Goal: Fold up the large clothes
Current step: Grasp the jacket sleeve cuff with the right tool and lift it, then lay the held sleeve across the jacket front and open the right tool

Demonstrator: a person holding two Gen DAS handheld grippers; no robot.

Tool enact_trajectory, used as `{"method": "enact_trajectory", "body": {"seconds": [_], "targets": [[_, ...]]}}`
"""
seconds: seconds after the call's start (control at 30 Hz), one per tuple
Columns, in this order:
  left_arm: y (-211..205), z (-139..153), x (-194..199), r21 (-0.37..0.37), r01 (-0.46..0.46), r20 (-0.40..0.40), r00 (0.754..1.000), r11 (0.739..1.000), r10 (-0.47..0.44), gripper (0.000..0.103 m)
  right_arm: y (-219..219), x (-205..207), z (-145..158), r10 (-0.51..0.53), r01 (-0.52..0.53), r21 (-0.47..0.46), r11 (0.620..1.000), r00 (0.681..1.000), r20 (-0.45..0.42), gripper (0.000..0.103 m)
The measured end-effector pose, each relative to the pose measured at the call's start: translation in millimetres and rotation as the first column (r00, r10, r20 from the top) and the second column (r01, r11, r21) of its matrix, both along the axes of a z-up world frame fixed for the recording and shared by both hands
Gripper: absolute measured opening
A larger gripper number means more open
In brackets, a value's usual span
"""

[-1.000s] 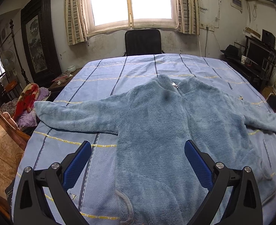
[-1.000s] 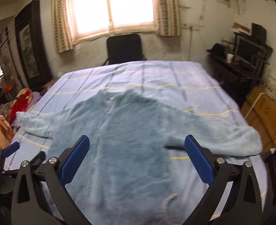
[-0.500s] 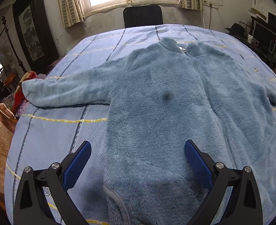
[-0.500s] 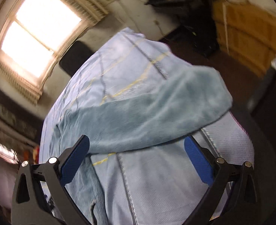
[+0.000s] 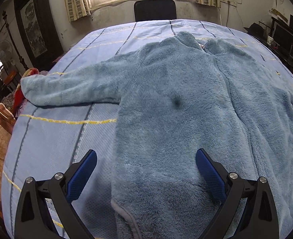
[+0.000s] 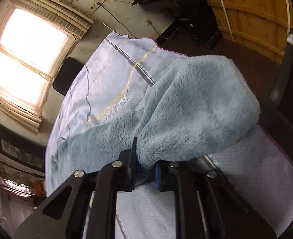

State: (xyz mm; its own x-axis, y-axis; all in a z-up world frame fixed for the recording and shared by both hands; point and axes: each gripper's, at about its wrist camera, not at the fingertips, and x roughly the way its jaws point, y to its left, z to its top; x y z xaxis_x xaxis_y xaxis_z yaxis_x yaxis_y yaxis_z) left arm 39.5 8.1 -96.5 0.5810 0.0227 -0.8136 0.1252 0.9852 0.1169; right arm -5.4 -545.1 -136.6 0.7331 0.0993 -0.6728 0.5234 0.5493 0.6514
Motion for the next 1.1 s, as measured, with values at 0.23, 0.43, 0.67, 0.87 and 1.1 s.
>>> {"method": "enact_trajectory", "body": {"seconds": [0.23, 0.43, 0.67, 0.87, 1.1], "targets": [[12, 33, 22, 0.021, 0.000, 0.070, 0.998, 1.000, -0.001, 0.100, 20, 6, 58, 0.053, -0.040, -0.190, 0.981, 0.997, 0.064, 0.010], [22, 25, 59, -0.005, -0.019, 0.057, 0.998, 1.000, 0.019, 0.100, 78, 34, 112, 0.178, -0.137, -0.342, 0.930, 0.980, 0.093, 0.010], [48, -7, 76, -0.063, -0.072, -0.020, 0.997, 0.995, 0.071, 0.100, 178, 87, 148, 0.364, -0.280, -0.493, 0.824, 0.928, 0.081, 0.010], [62, -10, 81, -0.122, -0.099, -0.057, 0.994, 0.988, 0.093, 0.100, 266, 130, 139, 0.533, -0.436, -0.554, 0.709, 0.846, 0.017, 0.010], [55, -8, 81, -0.093, -0.093, -0.048, 0.995, 0.991, 0.089, 0.100, 342, 152, 79, 0.673, -0.620, -0.557, 0.553, 0.726, -0.141, 0.012]]}}
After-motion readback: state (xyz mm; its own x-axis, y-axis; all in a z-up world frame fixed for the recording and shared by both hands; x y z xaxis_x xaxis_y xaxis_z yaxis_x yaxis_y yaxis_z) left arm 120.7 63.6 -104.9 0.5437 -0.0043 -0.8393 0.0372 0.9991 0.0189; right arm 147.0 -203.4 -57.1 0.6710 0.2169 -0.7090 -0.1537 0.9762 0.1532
